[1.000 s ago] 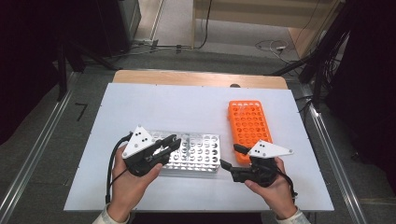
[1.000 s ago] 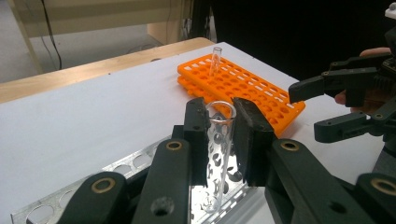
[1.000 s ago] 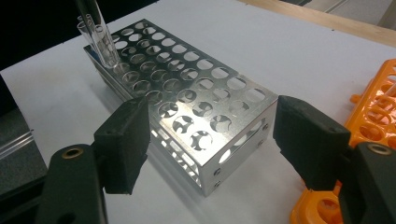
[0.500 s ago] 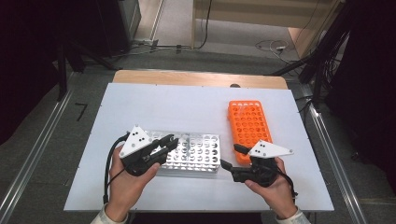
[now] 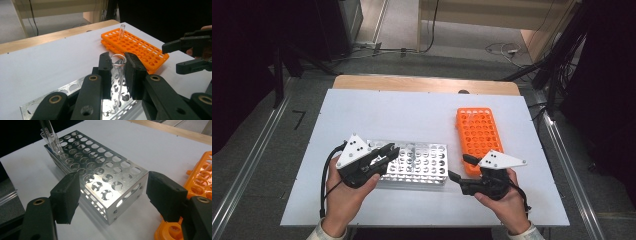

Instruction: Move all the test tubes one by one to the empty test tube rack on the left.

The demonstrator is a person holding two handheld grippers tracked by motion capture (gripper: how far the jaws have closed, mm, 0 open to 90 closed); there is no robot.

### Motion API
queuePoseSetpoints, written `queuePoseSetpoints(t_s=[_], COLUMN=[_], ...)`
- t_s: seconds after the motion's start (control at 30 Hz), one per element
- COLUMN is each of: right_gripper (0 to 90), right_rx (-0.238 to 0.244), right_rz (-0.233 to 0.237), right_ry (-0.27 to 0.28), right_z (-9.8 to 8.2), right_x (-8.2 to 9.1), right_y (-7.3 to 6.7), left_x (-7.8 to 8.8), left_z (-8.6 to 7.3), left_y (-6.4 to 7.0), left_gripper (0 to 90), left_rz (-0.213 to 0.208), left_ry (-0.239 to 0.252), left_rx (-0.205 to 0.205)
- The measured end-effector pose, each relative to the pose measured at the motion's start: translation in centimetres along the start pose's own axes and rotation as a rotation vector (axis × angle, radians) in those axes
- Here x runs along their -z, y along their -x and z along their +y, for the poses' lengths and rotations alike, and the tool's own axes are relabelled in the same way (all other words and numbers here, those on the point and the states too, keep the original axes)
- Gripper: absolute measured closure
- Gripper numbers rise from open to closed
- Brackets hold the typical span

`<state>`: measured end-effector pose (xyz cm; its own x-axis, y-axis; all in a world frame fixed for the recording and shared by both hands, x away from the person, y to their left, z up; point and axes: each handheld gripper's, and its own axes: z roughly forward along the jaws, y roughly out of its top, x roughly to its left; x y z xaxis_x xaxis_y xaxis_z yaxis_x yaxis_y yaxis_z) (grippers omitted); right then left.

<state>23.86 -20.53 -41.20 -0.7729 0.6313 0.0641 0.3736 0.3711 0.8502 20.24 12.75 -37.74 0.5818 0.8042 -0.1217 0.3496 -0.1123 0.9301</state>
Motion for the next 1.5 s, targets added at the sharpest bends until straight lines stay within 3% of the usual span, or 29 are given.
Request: queuePoseSetpoints(t_s=[1.5], right_gripper=[26.1], right_rx=[-0.006], right_rz=[-0.002], right_ry=[0.002], right_z=[0.0], right_x=[0.1], right_y=[0.1], left_x=[-0.4], left_z=[-1.4], left_y=[-0.9], left_gripper=[76.2], left_rz=[0.057], left_ry=[-0.017], left_rx=[-0.013])
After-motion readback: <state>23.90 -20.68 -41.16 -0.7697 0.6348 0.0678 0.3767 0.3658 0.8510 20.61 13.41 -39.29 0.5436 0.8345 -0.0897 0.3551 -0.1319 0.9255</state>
